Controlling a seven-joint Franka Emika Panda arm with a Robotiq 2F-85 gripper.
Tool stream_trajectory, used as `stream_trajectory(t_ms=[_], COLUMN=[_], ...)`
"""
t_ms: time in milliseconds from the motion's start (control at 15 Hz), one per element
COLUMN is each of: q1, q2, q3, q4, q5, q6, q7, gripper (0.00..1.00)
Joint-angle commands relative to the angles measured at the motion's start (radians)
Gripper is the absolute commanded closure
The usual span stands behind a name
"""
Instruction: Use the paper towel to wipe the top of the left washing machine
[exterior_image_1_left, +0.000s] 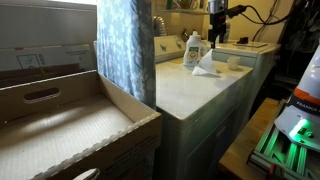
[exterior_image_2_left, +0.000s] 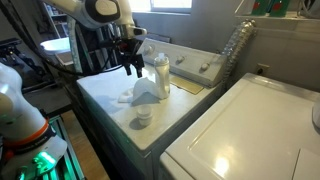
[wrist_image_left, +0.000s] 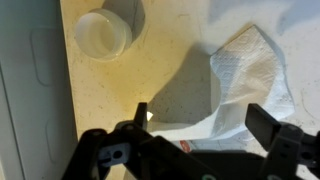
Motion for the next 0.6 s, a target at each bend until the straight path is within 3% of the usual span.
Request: stream_trajectory(t_ms=[0, 333, 533], q1=[-0.003, 0.048, 0.074], q2=[-0.02, 0.045, 0.094], q3=[-0.023, -0.072, -0.075], q4=[-0.035, -0.084, -0.088], q5=[0.041, 0.199, 0.278], q6=[0.125, 0.388, 0.41], q7=[-0.046, -0.277, -0.393], gripper=[0.0, 0.0, 0.0])
